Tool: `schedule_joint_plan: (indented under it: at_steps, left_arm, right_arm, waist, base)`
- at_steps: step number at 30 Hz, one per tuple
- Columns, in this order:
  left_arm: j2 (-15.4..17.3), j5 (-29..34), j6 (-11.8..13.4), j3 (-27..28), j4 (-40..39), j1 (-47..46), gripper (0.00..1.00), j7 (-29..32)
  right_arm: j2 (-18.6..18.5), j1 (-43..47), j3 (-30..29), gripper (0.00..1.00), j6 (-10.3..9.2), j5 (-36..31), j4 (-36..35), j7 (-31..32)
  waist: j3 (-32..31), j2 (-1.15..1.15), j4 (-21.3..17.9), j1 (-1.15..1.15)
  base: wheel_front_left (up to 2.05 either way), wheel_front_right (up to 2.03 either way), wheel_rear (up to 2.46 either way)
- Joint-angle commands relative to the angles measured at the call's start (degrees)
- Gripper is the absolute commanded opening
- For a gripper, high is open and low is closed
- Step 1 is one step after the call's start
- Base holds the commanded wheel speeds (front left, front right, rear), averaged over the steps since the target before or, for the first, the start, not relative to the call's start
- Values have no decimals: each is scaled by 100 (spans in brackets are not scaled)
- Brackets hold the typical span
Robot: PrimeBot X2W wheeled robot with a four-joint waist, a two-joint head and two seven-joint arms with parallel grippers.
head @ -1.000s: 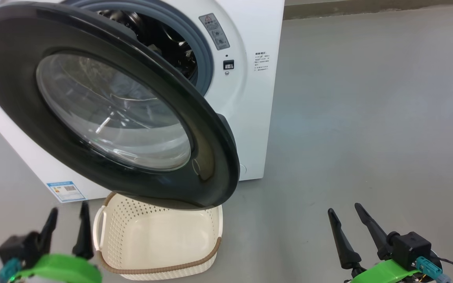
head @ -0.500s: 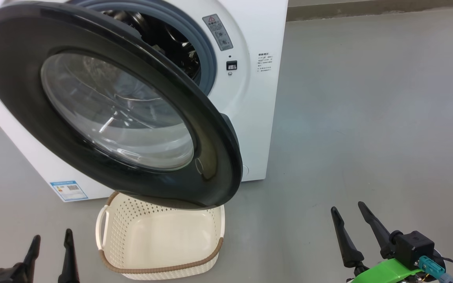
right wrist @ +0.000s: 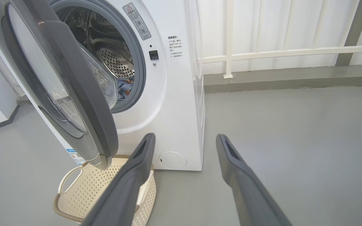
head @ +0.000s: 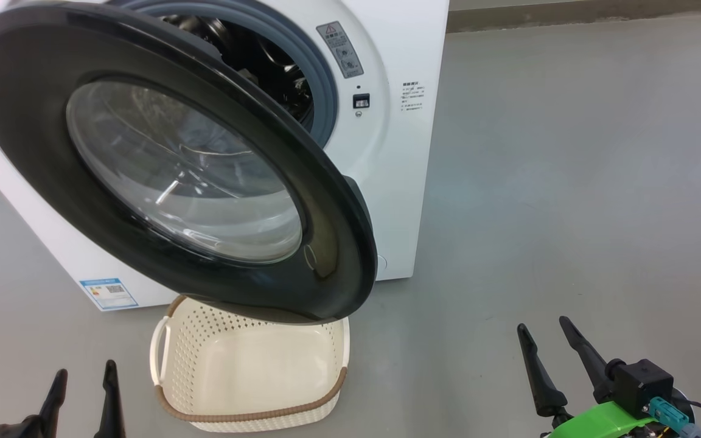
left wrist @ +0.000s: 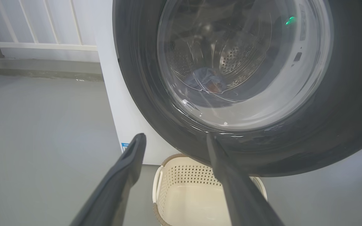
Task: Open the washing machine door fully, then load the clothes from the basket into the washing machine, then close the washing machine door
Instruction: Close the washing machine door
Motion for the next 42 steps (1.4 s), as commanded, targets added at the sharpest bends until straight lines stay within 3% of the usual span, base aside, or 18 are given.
schedule_joint_plan:
  at_steps: [1, 17, 18, 19, 20, 21, 34, 42]
  left_arm:
    - [86, 59, -26, 238, -148, -111, 100, -69]
    - [-33, 208, -105, 371, -104, -136, 100, -69]
    - [-34, 211, -107, 372, -103, -137, 100, -69]
    - [-35, 217, -109, 373, -103, -138, 100, -69]
    - [-35, 221, -110, 373, -104, -139, 100, -69]
    - [-36, 223, -111, 376, -105, -140, 100, -69]
    - [-50, 228, -117, 351, -112, -124, 100, -69]
    - [-43, 228, -118, 315, -102, -92, 100, -69]
  right_arm:
    - [-21, -221, 95, 100, 9, -64, -110, -27]
    - [0, -260, 73, 100, 9, -84, -93, -27]
    - [0, -262, 72, 88, 9, -85, -95, -27]
    - [1, -268, 68, 44, 9, -93, -117, -27]
    - [1, -278, 60, 12, 9, -113, -172, -27]
    - [3, -277, 55, 0, 9, -116, -213, -27]
    - [-1, -302, 104, 0, 9, -117, -282, -27]
    - [46, -651, 305, 0, 9, 2, -1112, -27]
  waist:
    - [-1, 0, 9, 0]
    - [13, 0, 62, 0]
    - [16, 0, 62, 0]
    - [18, 0, 63, 0]
    - [21, 0, 64, 0]
    - [22, 0, 65, 0]
    - [17, 0, 91, 0]
    - [20, 0, 118, 0]
  base:
    - [0, 0, 0]
    - [0, 0, 0]
    - [0, 0, 0]
    - [0, 0, 0]
    - [0, 0, 0]
    - [0, 0, 0]
    - [0, 0, 0]
    - [0, 0, 0]
